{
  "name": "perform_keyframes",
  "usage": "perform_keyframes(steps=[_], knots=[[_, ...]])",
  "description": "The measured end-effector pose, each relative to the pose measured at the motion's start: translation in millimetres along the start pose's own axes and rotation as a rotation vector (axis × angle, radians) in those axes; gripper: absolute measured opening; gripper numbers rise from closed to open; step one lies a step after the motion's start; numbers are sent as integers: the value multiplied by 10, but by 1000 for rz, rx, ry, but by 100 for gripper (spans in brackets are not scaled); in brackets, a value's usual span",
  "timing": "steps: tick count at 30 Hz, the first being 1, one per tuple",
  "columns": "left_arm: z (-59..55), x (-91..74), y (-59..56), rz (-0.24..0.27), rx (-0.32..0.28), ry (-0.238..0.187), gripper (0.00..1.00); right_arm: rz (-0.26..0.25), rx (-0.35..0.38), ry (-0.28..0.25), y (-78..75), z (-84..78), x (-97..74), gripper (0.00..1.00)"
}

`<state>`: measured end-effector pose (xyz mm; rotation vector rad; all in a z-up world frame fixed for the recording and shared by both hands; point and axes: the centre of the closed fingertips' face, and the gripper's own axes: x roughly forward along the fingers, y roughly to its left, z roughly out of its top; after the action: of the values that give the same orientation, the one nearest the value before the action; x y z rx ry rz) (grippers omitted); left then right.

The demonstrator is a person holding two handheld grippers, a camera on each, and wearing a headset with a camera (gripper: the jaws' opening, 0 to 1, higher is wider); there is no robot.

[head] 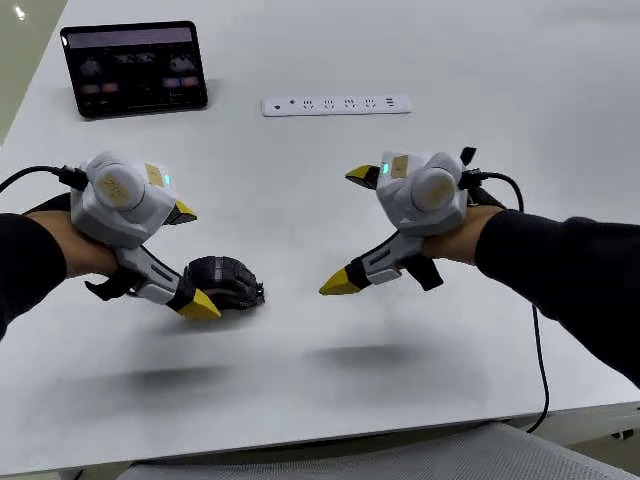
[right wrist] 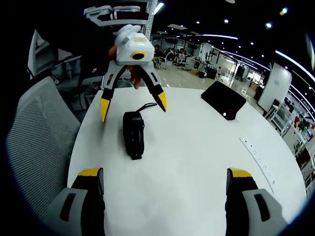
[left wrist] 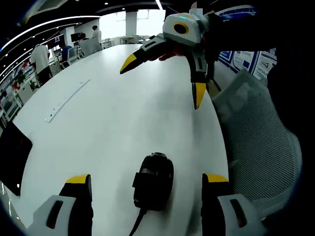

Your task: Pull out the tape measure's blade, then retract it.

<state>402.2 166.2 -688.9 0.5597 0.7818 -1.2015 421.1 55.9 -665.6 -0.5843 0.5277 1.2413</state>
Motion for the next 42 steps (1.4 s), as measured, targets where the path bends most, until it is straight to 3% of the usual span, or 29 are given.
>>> perform_keyframes(steps=[7,15,21,24,27,31,42], knots=[[-53,158,-30,-32,31,31,81,65,4,-9,84,19,239,96],[-144,301,-68,-52,39,75,59,128,9,17,228,-18,625,91],[-186,373,-97,-55,31,81,57,172,-3,56,364,-70,852,84],[-193,385,-106,-55,42,84,52,188,-20,71,421,-76,921,75],[-192,380,-107,-64,84,89,38,206,-43,85,468,-89,977,65],[-194,375,-105,-66,71,91,37,241,-52,98,515,-104,1020,49],[-184,374,-98,-87,68,82,36,273,-83,122,543,-163,1058,20]])
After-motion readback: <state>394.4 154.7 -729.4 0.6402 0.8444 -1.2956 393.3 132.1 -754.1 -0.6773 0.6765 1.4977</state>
